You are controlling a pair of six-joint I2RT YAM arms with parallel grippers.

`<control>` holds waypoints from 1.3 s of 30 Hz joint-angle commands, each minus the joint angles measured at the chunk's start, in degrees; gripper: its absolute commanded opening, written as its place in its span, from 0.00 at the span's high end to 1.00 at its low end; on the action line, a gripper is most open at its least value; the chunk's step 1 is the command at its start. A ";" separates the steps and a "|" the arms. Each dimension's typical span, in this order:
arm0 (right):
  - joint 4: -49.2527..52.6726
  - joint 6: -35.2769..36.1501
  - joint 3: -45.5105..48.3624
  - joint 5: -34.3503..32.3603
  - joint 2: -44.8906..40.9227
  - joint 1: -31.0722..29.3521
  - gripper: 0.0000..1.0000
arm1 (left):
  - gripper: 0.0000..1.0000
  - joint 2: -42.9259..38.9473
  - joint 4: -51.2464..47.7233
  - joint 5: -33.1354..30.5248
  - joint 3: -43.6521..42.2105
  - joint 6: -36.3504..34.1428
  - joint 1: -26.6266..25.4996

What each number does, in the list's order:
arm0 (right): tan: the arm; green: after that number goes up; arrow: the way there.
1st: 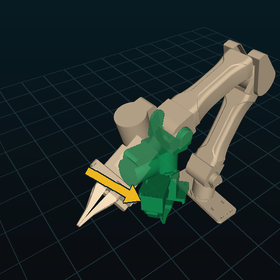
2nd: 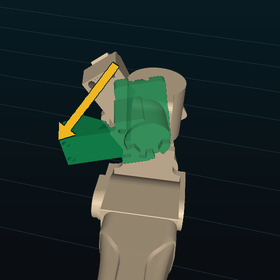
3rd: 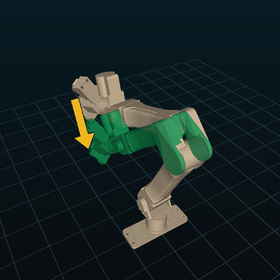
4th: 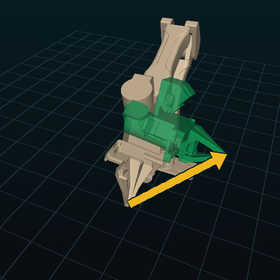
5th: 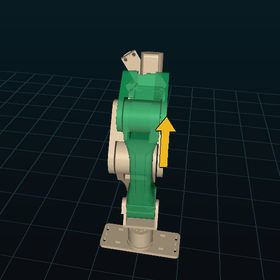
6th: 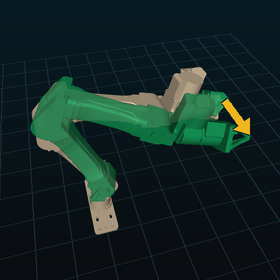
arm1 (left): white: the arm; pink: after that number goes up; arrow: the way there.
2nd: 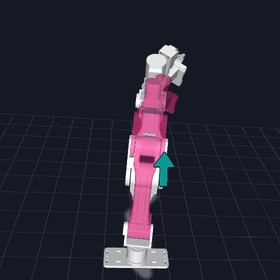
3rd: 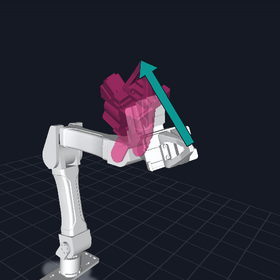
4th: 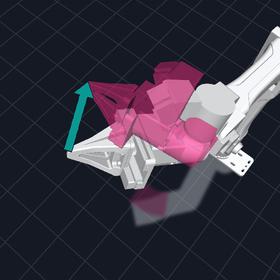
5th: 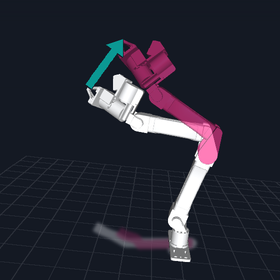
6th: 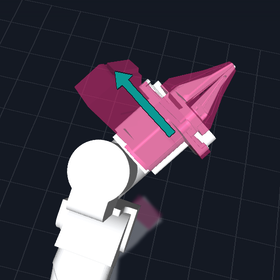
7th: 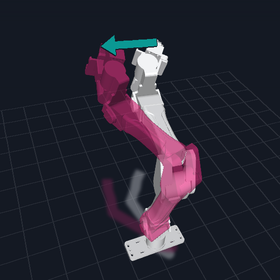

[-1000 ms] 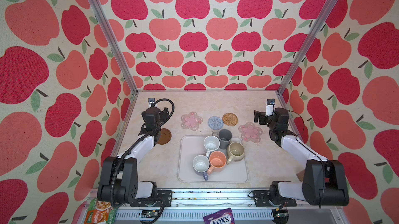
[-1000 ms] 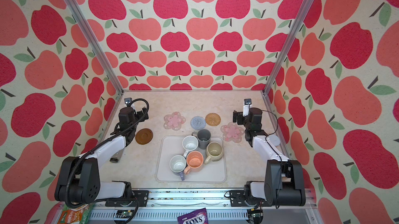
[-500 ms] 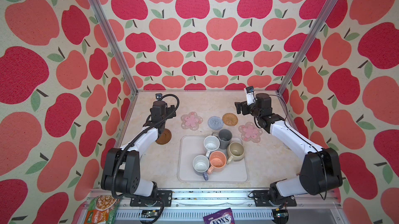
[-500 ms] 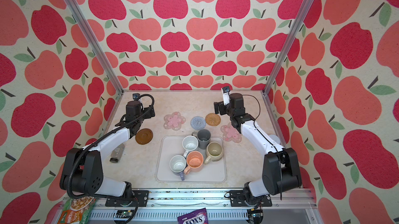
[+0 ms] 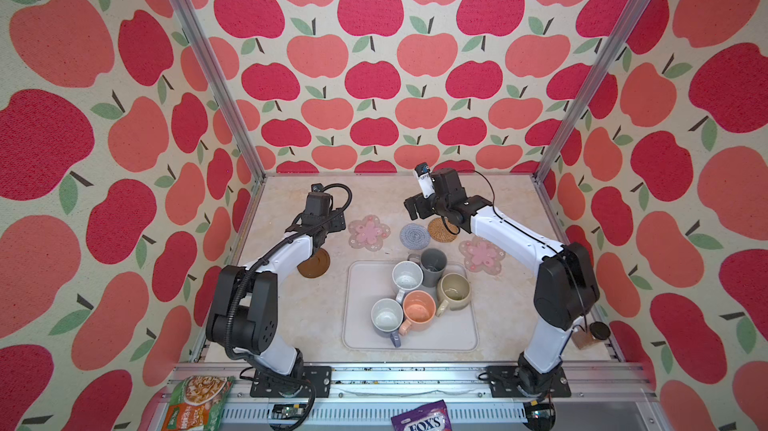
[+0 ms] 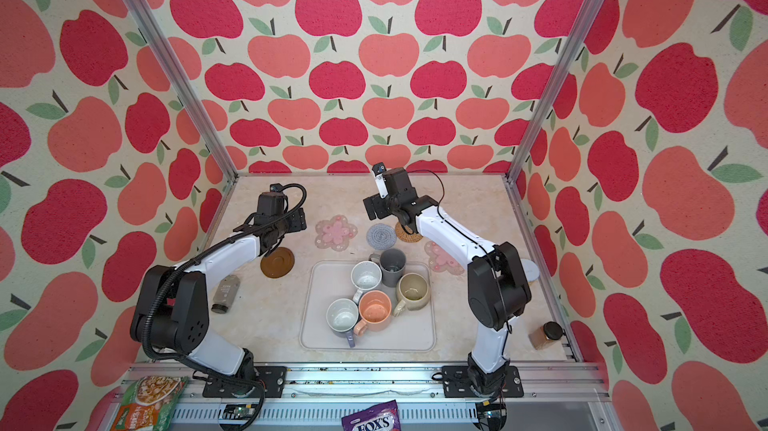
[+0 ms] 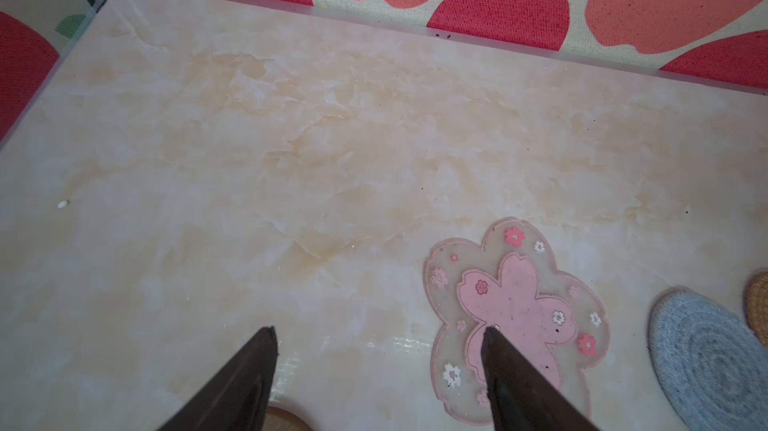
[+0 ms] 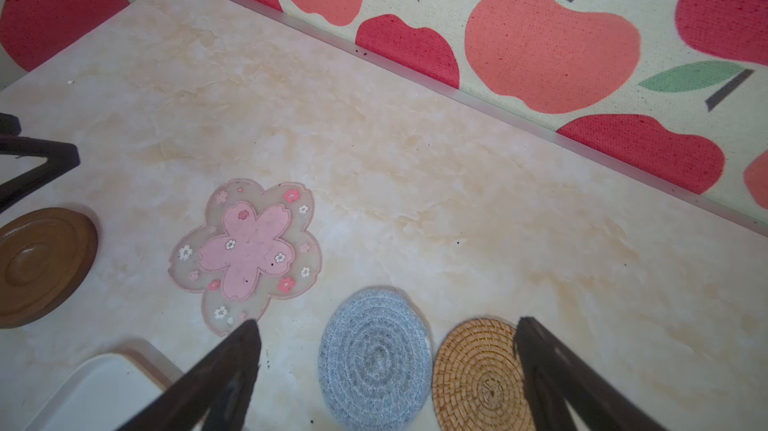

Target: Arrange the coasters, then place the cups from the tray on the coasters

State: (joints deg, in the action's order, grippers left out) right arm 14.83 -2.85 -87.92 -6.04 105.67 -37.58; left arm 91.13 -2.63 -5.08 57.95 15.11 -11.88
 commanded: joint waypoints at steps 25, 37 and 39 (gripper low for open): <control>18.34 -22.49 -19.54 15.56 21.56 -5.57 0.30 | 0.50 17.25 -13.17 12.70 13.94 7.63 -0.58; 20.22 -24.72 -21.70 17.58 25.82 -5.91 0.33 | 0.50 19.74 -12.64 17.03 13.50 10.41 -0.14; 20.41 -25.16 -22.37 17.97 26.78 -5.92 0.33 | 0.50 20.09 -12.82 17.39 13.67 10.92 -0.07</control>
State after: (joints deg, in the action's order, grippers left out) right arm 33.15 -26.28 -108.14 10.24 130.47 -43.18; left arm 109.62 -13.98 10.74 70.57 24.60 -12.25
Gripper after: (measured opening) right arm 0.673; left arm 0.499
